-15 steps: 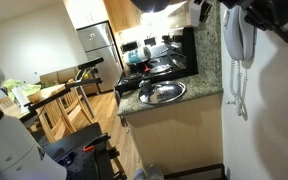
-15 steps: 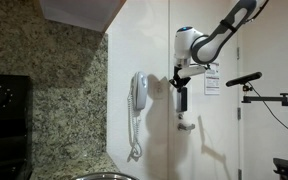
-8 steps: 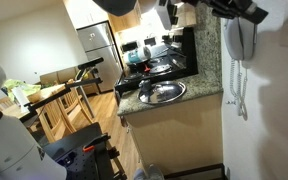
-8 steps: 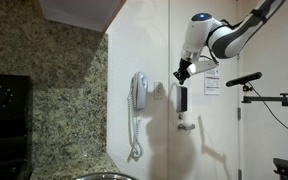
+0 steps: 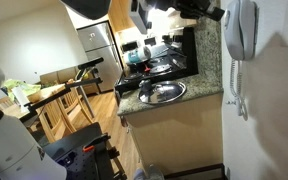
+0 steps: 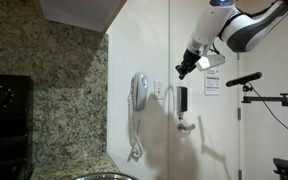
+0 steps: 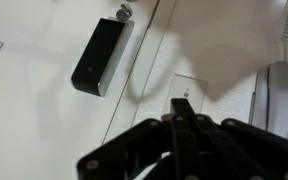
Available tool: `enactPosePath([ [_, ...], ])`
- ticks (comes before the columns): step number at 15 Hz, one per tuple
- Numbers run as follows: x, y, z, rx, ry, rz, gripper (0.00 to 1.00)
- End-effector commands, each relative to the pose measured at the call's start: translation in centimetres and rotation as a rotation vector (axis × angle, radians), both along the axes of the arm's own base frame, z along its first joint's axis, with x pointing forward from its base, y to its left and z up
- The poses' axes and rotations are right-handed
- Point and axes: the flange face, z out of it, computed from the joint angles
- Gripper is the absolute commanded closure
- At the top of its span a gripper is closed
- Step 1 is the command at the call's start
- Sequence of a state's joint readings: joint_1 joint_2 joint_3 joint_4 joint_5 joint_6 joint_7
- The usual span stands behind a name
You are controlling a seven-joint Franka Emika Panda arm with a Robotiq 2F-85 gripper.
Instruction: Turn on the light switch
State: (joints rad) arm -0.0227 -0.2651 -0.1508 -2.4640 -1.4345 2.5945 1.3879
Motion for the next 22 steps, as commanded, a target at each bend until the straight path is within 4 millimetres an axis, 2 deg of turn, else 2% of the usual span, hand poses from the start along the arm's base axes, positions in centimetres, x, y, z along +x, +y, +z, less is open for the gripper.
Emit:
enactPosePath([
  [1,-2.1,2.4,-0.2,-0.033,-0.029,0.039,1.00],
  [5,-3.5,5.0,-1.7,-0.077,-0.038,0.099,1.00],
  [7,-4.8,5.4,-1.9,-0.070,-0.042,0.141,1.00],
  [8,-3.0,5.1,-2.3,-0.060,-0.018,0.120,0.99],
  [14,-4.1,5.3,-2.2,-0.065,-0.025,0.129,1.00],
  [16,-3.8,5.9,-3.2,-0.083,0.003,0.144,1.00],
  [22,-4.9,10.8,-5.4,-0.179,0.061,0.272,1.00],
])
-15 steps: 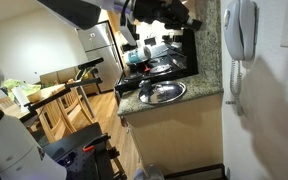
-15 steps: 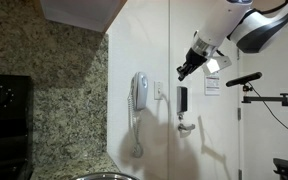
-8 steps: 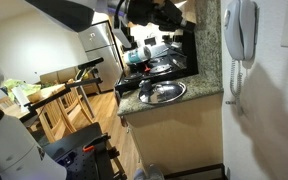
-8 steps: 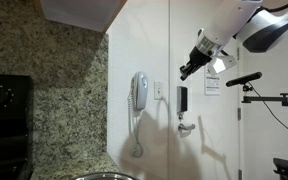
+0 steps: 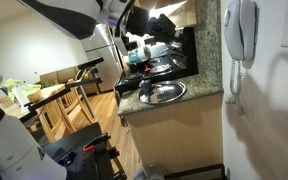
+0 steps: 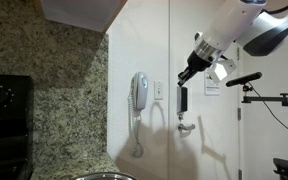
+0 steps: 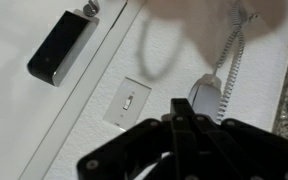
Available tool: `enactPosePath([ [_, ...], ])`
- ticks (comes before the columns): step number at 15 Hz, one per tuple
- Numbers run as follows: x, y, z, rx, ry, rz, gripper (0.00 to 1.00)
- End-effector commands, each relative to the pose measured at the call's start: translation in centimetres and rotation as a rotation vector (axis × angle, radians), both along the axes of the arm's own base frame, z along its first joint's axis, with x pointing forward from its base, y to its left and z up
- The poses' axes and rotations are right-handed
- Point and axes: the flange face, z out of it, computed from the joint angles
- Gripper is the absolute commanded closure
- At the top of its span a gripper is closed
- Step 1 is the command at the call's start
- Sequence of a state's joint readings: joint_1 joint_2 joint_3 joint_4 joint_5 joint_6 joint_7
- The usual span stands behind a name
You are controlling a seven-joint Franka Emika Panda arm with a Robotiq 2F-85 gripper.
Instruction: Turn on the light switch
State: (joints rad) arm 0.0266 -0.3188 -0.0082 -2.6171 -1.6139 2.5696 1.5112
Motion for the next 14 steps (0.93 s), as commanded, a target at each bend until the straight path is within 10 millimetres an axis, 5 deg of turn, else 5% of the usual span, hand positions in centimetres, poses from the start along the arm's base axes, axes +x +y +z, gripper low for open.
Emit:
enactPosePath([
  [1,-1.0,3.1,-0.6,-0.075,0.021,0.082,1.00],
  [5,-1.8,5.3,-0.2,-0.052,0.052,0.179,1.00],
  [14,-1.5,5.3,0.3,-0.032,0.030,0.181,0.99],
])
